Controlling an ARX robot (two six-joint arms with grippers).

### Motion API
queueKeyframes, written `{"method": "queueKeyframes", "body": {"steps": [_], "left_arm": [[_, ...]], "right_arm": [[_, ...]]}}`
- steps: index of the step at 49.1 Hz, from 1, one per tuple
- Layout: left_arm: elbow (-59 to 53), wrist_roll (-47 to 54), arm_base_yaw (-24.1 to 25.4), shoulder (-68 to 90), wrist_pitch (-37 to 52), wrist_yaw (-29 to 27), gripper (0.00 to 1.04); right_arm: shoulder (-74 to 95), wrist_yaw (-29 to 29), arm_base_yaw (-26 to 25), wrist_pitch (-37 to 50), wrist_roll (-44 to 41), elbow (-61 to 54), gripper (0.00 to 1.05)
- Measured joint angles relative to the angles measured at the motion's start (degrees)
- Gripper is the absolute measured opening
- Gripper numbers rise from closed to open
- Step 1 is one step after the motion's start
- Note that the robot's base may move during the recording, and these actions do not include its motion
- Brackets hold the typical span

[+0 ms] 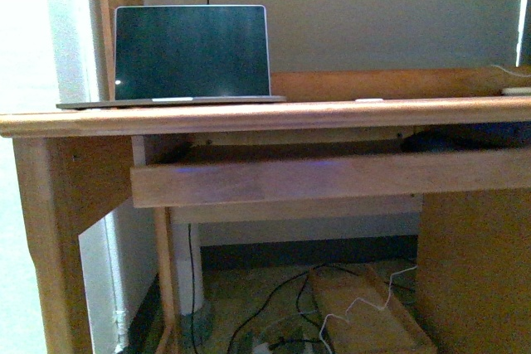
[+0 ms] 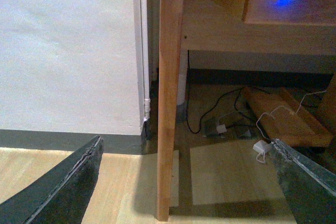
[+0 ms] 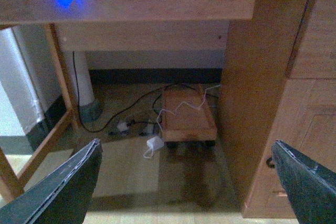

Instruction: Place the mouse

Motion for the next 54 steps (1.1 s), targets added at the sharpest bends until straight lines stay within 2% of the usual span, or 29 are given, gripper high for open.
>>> {"method": "queueKeyframes", "body": {"steps": [24,25,26,28,32,36,42,48,54], "left_arm": [[0.0,0.0,0.0,0.0,0.0,0.0,0.97],[0.15,-0.96,0.17,0.37,-0.57,0.7,0.97],[1.62,-3.19,0.52,1.79,-4.31,3.19,0.97],[4.24,-9.68,0.42,6.16,-10.56,4.68,0.97],[5.01,-15.61,-1.01,14.69,-10.23,4.0,0.97],[5.35,-12.31,-1.6,23.1,-2.86,3.26,0.97],[6.34,2.23,1.64,41.22,17.25,4.76,0.97],[11.34,24.2,3.15,65.75,42.58,8.15,0.97],[18.49,43.12,2.34,84.15,55.95,12.66,0.97]], "right_arm": [[0.02,-0.07,0.0,0.0,-0.02,0.0,0.97],[0.02,-0.07,0.0,0.0,-0.02,0.0,0.97],[0.02,-0.04,0.0,0.0,-0.04,0.0,0.97],[0.0,-0.07,0.0,0.0,-0.04,0.0,0.97],[0.02,-0.07,-0.02,0.0,-0.04,0.0,0.97],[0.02,-0.09,0.0,0.0,-0.04,0.0,0.97],[0.02,-0.11,-0.02,0.0,-0.04,0.0,0.97],[0.02,-0.11,-0.02,0.0,-0.04,0.0,0.97],[0.02,-0.09,-0.02,0.0,-0.04,0.0,0.97]]}}
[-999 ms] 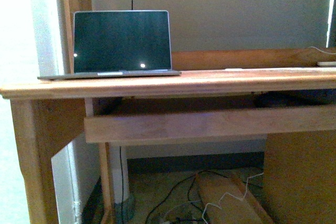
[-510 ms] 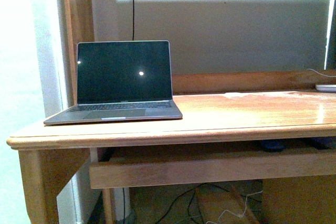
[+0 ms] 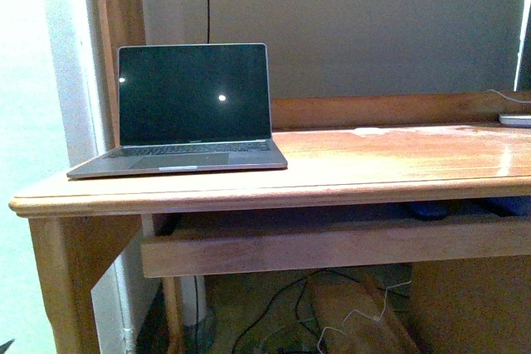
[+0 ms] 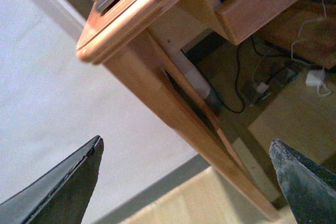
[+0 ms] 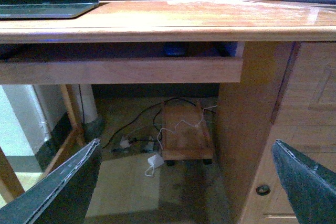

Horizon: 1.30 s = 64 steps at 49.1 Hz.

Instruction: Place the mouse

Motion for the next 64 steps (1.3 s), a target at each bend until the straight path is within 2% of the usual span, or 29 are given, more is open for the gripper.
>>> {"method": "queueKeyframes", "body": {"steps": [6,18,32,51,64], "left_arm": [[6.56,13.14,-0.66,9.97,2.82,4.94,0.97],[16.7,25.09,-1.29,18.86,2.08,10.84,0.97],[27.26,29.4,-4.44,27.17,-1.33,18.51,0.97],[42.16,33.38,-6.12,39.58,-6.67,20.74,0.97],[47.34,33.44,-7.15,44.72,-5.9,24.3,0.97]], "right_arm": [[0.0,-0.02,0.0,0.0,0.0,0.0,0.97],[0.0,-0.02,0.0,0.0,0.02,0.0,0.97],[0.0,-0.02,0.0,0.0,0.02,0.0,0.97],[0.0,-0.02,0.0,0.0,0.0,0.0,0.97],[0.0,-0.02,0.0,0.0,0.0,0.0,0.97]]}}
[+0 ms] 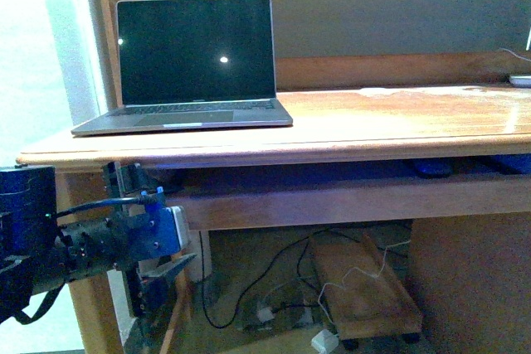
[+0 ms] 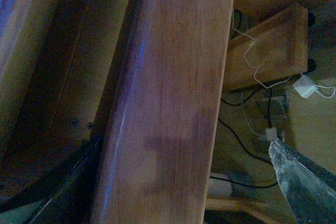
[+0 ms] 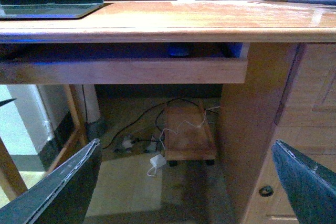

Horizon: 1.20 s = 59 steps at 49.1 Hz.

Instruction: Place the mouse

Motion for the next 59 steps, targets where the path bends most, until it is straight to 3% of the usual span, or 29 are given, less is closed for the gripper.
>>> {"method": "queueKeyframes", "body": {"steps": [6,16,22,28,47,59], "left_arm": [[0.76,-2.12,-1.03,0.59,-1.09,-1.07,0.97],[0.28,-2.78,-1.99,-8.2,-28.52,-4.02,0.97],[-1.16,-3.91,-2.34,-12.87,-39.23,-3.87,0.97],[-5.49,-6.73,-2.89,-18.25,-44.35,-0.98,0.97],[-19.56,-31.15,-10.12,-36.94,-49.62,3.78,0.97],[-21.55,-55.54,-12.92,-47.23,-37.07,-7.54,0.97]], "right_arm": [[0.0,0.0,0.0,0.0,0.02,0.0,0.97],[0.0,0.0,0.0,0.0,0.0,0.0,0.97],[-0.02,0.02,0.0,0.0,0.0,0.0,0.97],[-0.02,0.0,0.0,0.0,0.0,0.0,0.97],[0.0,0.0,0.0,0.0,0.0,0.0,0.97],[0.0,0.02,0.0,0.0,0.0,0.0,0.97]]}}
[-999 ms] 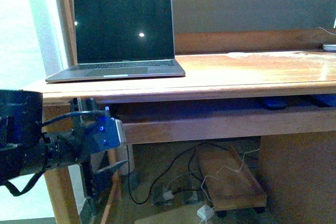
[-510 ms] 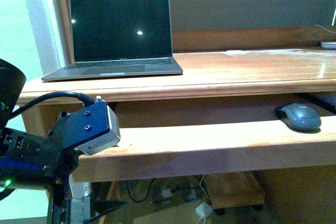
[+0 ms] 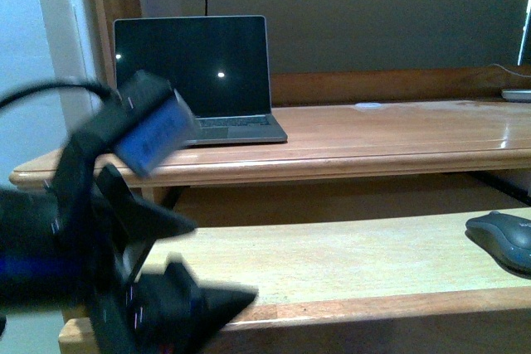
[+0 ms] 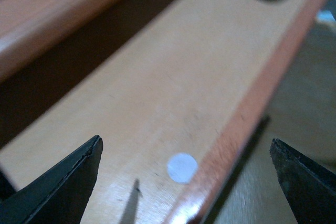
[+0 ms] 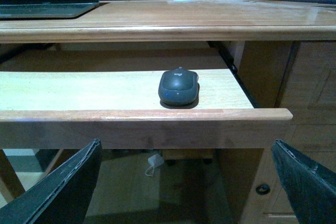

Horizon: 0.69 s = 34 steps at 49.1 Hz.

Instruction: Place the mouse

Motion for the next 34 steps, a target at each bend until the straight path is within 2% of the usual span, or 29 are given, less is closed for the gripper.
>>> {"method": "queueKeyframes", "body": {"steps": [6,11,12,14,15,17,19,21,23,25,27,34], "left_arm": [[-1.09,-11.58,-0.13,-7.43,1.62,-5.49,0.97],[-5.75,-23.8,-1.11,-17.9,1.05,-12.7,0.96],[-6.56,-23.96,-1.64,-18.95,1.75,-16.15,0.95],[-10.25,-23.89,-3.41,-23.3,5.73,-27.17,0.88],[-11.19,-23.8,-3.74,-24.48,6.4,-28.35,0.86],[-14.88,-22.8,-4.87,-29.73,6.62,-38.36,0.79],[-17.86,-22.4,-4.81,-34.16,5.35,-42.71,0.74],[-20.7,-22.08,-4.07,-38.73,3.45,-46.77,0.68],[-24.28,-21.88,-2.62,-44.7,0.39,-48.15,0.61],[-26.73,-21.84,-1.4,-48.59,-1.05,-48.15,0.56],[-28.76,-21.79,-0.35,-51.98,-1.57,-47.6,0.51],[-32.11,-21.51,3.15,-57.92,-1.7,-43.43,0.29]], "right_arm": [[-0.02,-0.02,0.0,0.0,0.0,0.0,0.97],[-0.02,-0.02,0.0,0.0,0.0,0.0,0.97],[0.0,-0.02,0.0,0.0,0.02,0.0,0.97],[0.0,-0.02,0.0,0.0,0.0,0.0,0.97],[-0.02,-0.02,0.0,0.0,0.0,0.0,0.97],[0.0,-0.02,0.0,0.0,0.0,0.0,0.97],[-0.02,0.02,0.0,0.0,0.0,0.0,0.97],[0.28,2.54,0.68,-0.31,0.35,0.02,0.97],[1.44,10.03,3.3,-0.48,0.5,0.24,0.97],[2.4,14.43,4.96,-0.85,0.63,0.76,0.97],[3.82,16.48,5.81,-1.27,0.81,1.6,0.97],[13.44,14.21,5.16,5.6,1.05,5.86,0.97]]}}
